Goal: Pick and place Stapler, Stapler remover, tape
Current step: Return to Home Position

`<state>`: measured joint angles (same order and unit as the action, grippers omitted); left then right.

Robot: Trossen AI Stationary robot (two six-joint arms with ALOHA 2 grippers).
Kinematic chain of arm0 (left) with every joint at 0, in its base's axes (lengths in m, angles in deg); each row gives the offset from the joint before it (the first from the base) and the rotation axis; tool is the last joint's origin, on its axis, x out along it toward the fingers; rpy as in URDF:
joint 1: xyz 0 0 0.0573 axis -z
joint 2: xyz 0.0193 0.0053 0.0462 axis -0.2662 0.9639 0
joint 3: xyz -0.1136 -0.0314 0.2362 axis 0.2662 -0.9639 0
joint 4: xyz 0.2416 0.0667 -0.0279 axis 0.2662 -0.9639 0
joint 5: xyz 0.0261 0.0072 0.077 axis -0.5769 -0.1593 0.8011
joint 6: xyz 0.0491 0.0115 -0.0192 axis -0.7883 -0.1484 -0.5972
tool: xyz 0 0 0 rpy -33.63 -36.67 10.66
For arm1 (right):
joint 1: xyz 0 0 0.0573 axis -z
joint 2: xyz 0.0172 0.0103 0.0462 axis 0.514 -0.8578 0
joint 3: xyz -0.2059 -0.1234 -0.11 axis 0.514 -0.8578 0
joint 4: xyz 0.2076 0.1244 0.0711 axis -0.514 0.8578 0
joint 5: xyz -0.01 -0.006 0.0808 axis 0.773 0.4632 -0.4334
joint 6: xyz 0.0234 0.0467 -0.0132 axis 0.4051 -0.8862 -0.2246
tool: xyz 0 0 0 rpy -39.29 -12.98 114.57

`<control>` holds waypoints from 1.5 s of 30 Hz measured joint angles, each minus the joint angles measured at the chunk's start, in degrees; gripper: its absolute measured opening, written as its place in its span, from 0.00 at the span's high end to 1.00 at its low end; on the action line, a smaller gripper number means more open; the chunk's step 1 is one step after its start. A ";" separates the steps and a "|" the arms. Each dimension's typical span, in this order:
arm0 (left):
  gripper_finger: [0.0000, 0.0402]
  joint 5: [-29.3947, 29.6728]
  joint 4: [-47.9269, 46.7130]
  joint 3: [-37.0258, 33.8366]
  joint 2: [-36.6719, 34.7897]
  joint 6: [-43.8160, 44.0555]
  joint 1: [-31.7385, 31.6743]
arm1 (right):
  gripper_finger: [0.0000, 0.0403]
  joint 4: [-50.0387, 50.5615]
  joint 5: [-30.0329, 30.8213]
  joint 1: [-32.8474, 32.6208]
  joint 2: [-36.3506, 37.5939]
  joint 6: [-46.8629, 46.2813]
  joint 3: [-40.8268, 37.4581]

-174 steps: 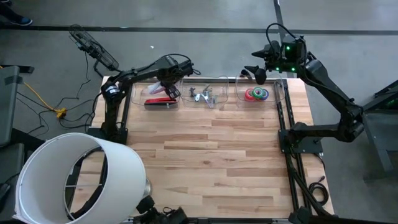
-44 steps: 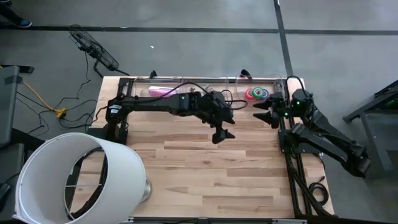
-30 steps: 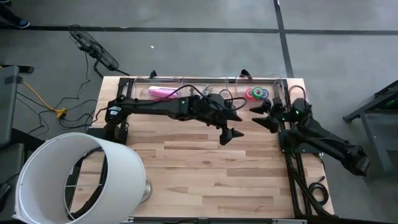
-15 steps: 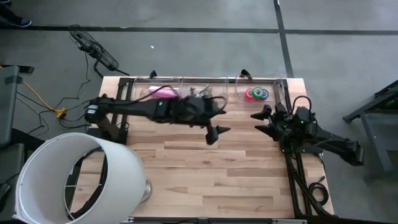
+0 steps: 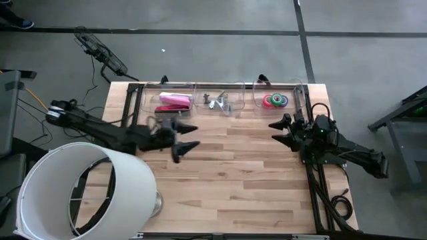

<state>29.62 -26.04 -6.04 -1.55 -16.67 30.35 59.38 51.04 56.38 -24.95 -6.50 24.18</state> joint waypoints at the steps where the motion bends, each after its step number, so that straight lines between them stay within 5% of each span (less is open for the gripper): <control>1: 0.17 1.39 3.12 -3.38 -2.10 -0.04 0.94 | 0.16 0.01 0.28 0.00 0.00 -0.06 0.00; 8: 0.17 5.41 8.66 -18.73 -16.55 0.11 3.16 | 0.16 -0.56 2.86 0.00 0.04 -1.29 0.02; 16: 0.17 0.48 8.72 -32.26 -37.60 -0.80 3.13 | 0.16 -1.83 3.85 0.00 0.07 -1.74 0.02; 26: 0.17 -2.60 -21.12 -35.41 -61.86 -0.25 3.13 | 0.16 -0.84 4.52 0.00 -0.04 -6.69 0.02; 34: 0.17 -1.90 -36.25 -32.83 -61.60 0.05 3.11 | 0.16 -0.03 4.55 0.02 -0.50 -7.25 0.02; 39: 0.17 3.48 -40.14 -32.25 -61.27 1.96 3.11 | 0.16 0.01 4.53 0.02 -0.54 -7.16 0.02; 45: 0.17 2.54 -40.87 -32.20 -61.35 2.72 3.11 | 0.16 0.25 4.54 0.02 -0.55 -7.16 0.02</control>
<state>32.17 -66.92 -38.23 -62.90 -13.96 33.46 59.63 55.58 56.40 -25.49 -13.66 24.20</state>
